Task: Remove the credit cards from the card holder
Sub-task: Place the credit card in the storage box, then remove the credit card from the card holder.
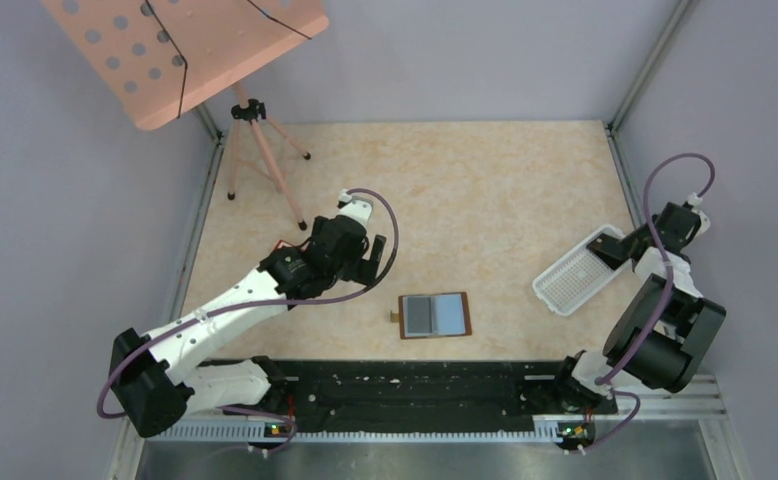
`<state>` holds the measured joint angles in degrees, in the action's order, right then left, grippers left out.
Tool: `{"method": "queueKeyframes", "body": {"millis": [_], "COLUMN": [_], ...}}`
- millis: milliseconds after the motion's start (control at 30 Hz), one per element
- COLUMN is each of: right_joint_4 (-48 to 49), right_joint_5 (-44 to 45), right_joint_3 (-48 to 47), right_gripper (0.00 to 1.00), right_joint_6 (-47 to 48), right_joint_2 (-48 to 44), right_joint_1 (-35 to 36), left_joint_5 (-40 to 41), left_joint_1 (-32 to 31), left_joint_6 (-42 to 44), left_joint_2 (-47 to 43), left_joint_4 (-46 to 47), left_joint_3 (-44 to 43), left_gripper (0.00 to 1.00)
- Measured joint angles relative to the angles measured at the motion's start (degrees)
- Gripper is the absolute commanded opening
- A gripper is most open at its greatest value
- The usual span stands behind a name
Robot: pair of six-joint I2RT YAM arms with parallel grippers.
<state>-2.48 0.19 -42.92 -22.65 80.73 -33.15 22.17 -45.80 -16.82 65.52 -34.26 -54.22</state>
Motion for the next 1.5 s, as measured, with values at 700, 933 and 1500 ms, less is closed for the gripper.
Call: {"method": "queueKeyframes", "body": {"millis": [700, 933, 1500], "right_joint_4": [-4.8, -9.5, -13.4], "right_joint_5": [-0.6, -2.6, 1.7], "right_joint_3": [-3.0, -5.1, 6.8], "right_gripper": [0.36, 0.38, 0.55], "right_joint_6": [-2.2, -3.7, -19.7], "right_joint_2": [-0.5, -6.2, -20.8], "right_joint_1": [0.9, 11.3, 64.2], "left_joint_5": [2.1, 0.6, -25.9], "left_joint_1": [0.0, 0.6, 3.4], "left_joint_6": [-2.6, -7.7, -21.6], "left_joint_2": [-0.5, -0.5, 7.3], "left_joint_4": [-0.7, -2.5, 8.9], "left_joint_3": [0.0, 0.0, 10.9], "left_gripper": [0.99, 0.89, 0.76]}}
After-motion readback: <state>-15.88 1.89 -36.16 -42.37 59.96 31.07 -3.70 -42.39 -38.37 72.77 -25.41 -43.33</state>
